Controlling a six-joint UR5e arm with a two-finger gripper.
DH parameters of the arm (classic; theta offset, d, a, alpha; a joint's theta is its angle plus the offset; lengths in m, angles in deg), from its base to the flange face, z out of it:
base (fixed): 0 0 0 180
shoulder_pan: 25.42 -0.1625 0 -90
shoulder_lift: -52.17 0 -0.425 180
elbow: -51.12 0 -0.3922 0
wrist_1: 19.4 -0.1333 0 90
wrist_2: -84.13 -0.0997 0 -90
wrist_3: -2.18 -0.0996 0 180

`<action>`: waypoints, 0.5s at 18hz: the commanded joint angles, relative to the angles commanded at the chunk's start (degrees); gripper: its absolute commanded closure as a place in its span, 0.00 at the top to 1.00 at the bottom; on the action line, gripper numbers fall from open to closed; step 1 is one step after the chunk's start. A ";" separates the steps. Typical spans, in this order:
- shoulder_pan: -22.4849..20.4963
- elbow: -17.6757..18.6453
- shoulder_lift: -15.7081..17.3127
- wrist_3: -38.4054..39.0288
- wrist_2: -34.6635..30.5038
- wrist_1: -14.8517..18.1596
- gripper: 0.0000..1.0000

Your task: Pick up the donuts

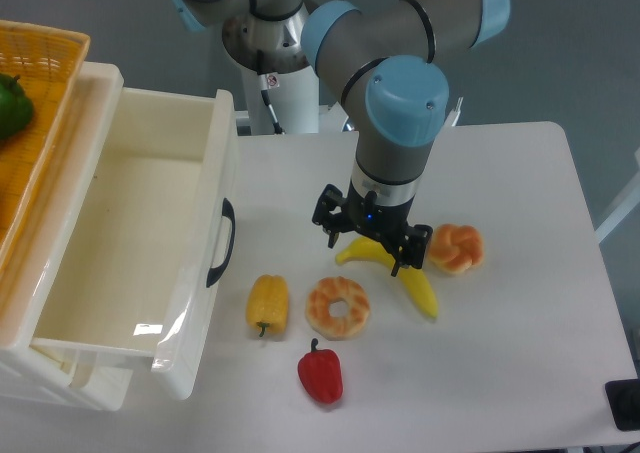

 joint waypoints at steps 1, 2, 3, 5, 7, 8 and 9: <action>0.09 0.09 0.00 -0.17 -0.26 -0.09 1.00; 0.17 0.00 0.00 -0.18 -0.18 -0.17 1.00; 0.26 0.09 -0.17 -0.09 -0.09 -0.18 1.00; 0.79 0.26 -0.70 0.00 -0.26 -0.35 1.00; 0.97 0.53 -0.97 0.09 -0.70 -0.53 1.00; 1.05 1.22 -1.05 0.09 -0.62 -0.79 1.00; 1.05 2.01 -1.05 0.00 -0.70 -1.14 1.00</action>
